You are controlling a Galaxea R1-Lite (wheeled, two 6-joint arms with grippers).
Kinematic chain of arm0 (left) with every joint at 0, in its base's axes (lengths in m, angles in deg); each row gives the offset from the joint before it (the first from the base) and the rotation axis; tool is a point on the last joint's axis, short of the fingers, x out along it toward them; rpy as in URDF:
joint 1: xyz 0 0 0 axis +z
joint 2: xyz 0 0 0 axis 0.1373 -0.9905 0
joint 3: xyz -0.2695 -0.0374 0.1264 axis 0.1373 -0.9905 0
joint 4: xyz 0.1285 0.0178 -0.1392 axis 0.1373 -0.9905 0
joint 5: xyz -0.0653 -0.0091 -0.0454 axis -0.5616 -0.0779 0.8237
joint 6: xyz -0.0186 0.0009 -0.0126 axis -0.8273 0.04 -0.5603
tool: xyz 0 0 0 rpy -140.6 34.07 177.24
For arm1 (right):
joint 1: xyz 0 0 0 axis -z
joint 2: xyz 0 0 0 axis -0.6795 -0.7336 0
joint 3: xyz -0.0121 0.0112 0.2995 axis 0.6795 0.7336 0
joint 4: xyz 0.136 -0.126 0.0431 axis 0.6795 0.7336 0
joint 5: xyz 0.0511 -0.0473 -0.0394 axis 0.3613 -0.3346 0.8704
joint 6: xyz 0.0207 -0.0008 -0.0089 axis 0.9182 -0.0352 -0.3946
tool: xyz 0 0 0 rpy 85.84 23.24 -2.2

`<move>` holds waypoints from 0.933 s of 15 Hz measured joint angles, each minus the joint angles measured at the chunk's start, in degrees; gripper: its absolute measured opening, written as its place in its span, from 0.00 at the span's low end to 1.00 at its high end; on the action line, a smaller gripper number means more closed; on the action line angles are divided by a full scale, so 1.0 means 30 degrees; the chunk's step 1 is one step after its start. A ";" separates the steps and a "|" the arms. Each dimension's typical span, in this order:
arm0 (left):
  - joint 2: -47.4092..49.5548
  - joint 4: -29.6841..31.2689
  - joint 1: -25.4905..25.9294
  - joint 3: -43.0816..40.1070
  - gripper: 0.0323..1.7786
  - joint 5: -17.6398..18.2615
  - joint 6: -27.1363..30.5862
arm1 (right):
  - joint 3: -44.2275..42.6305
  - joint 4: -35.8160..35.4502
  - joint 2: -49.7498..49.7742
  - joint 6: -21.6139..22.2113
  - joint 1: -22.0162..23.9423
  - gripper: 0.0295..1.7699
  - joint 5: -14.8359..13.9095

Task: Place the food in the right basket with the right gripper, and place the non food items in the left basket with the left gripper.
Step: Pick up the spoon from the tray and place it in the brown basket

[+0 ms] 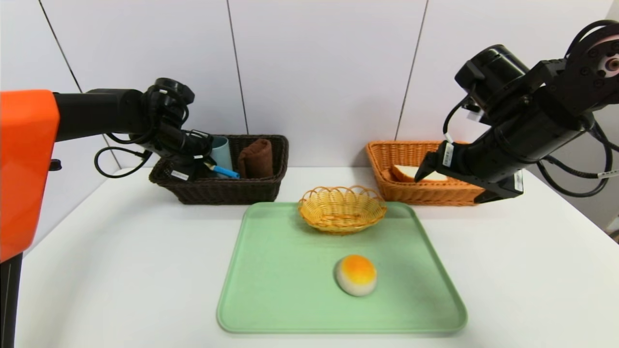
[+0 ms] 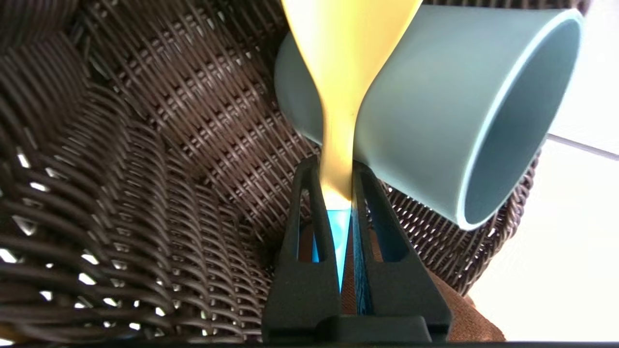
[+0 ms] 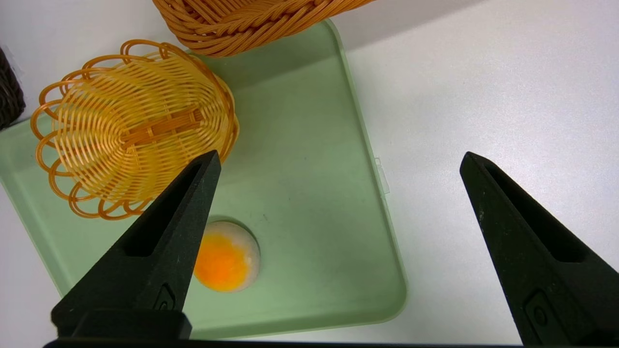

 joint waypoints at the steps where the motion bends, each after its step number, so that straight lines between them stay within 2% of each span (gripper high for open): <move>1: 0.0037 0.0016 0.0000 0.0008 0.07 0.0000 -0.0008 | 0.0000 0.0008 0.0020 0.0020 -0.0037 0.97 -0.0008; 5: 0.0138 -0.0081 0.0000 0.0016 0.07 0.0016 0.0020 | 0.0008 0.0008 0.0102 0.0045 -0.0073 0.97 -0.0081; 10: 0.0313 0.0000 0.0000 0.0016 0.47 0.0053 0.0073 | 0.0008 0.0037 0.0175 0.0065 -0.0130 0.97 -0.0106; 14: 0.0719 -0.0028 -0.0008 0.0016 0.66 0.0053 0.0175 | 0.0000 0.0016 0.0183 0.0110 -0.0158 0.97 -0.0154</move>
